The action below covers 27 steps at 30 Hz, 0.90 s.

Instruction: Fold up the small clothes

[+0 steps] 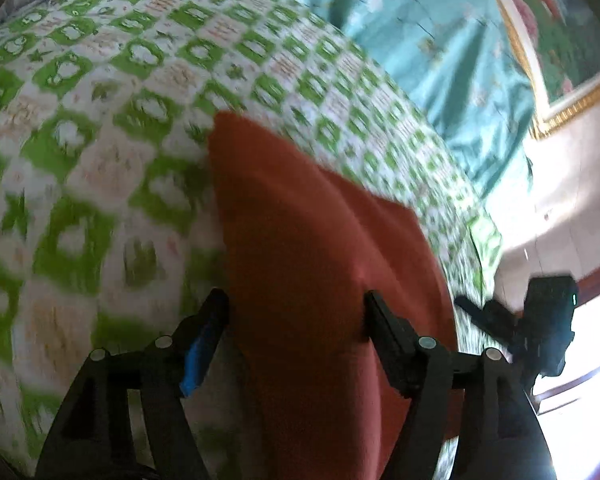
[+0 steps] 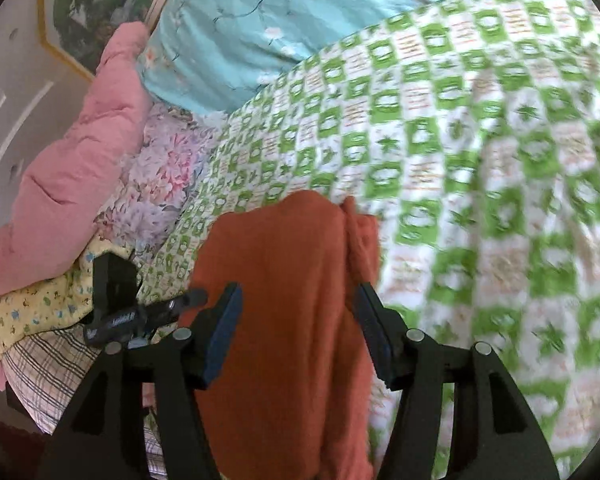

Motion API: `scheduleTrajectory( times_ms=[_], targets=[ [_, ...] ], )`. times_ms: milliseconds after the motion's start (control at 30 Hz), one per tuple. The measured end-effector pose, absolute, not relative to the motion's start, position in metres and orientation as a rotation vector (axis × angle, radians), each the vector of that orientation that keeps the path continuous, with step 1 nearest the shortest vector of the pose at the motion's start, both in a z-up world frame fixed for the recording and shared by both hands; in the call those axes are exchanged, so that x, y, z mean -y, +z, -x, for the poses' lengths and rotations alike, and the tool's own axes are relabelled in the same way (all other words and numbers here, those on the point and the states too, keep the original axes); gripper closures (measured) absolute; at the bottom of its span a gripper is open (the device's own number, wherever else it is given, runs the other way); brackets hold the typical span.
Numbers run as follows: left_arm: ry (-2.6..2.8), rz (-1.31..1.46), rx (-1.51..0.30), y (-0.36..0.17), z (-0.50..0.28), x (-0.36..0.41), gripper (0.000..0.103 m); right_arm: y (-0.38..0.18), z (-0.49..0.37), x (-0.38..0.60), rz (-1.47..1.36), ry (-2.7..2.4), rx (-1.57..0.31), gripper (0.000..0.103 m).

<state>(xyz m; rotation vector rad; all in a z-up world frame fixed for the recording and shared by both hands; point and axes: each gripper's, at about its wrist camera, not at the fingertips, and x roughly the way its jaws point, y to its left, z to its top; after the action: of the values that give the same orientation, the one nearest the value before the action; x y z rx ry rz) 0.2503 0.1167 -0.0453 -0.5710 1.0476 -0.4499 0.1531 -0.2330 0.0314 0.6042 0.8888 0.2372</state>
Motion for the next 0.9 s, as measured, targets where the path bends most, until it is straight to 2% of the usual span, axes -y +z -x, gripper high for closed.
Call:
scheduleTrajectory(
  times_ms=[133, 167, 200, 233, 267, 300, 333, 400, 533, 733, 833, 900],
  targets=[
    [-0.387, 0.581, -1.041, -0.050, -0.284, -0.124, 0.034, 0.014, -0.172, 0.227, -0.602, 0.235, -0.950, 0.051],
    [-0.376, 0.580, -1.035, -0.051, -0.292, -0.125, 0.038, 0.008, -0.174, 0.228, -0.611, 0.230, -0.962, 0.053],
    [-0.368, 0.578, -1.030, -0.053, -0.297, -0.128, 0.049, 0.003, -0.176, 0.229, -0.626, 0.227, -0.972, 0.056],
    [-0.361, 0.573, -1.024, -0.053, -0.300, -0.130, 0.059, -0.003, -0.177, 0.230, -0.649, 0.230, -0.983, 0.064],
    [-0.368, 0.558, -1.013, -0.051, -0.305, -0.127, 0.092, -0.007, -0.178, 0.231, -0.662, 0.231, -0.989, 0.072],
    [-0.366, 0.532, -1.003, -0.047, -0.306, -0.124, 0.099, -0.010, -0.178, 0.231, -0.668, 0.239, -0.987, 0.078],
    [-0.360, 0.503, -0.985, -0.042, -0.303, -0.120, 0.099, -0.008, -0.177, 0.232, -0.670, 0.245, -0.977, 0.085],
    [-0.370, 0.395, -0.887, -0.018, -0.293, -0.106, 0.099, 0.005, -0.168, 0.235, -0.679, 0.259, -0.919, 0.091],
    [-0.378, 0.244, -0.790, 0.005, -0.280, -0.084, 0.099, 0.034, -0.139, 0.237, -0.612, 0.253, -0.810, 0.092],
    [-0.261, 0.029, -0.861, -0.025, -0.299, -0.057, 0.098, -0.014, -0.153, 0.245, -0.576, 0.128, -0.934, 0.092],
    [-0.236, 0.008, -0.884, -0.032, -0.300, -0.059, 0.097, -0.019, -0.161, 0.244, -0.568, 0.114, -0.935, 0.092],
    [-0.226, 0.028, -0.901, -0.028, -0.296, -0.067, 0.093, -0.017, -0.165, 0.242, -0.547, 0.109, -0.938, 0.092]
  ],
)
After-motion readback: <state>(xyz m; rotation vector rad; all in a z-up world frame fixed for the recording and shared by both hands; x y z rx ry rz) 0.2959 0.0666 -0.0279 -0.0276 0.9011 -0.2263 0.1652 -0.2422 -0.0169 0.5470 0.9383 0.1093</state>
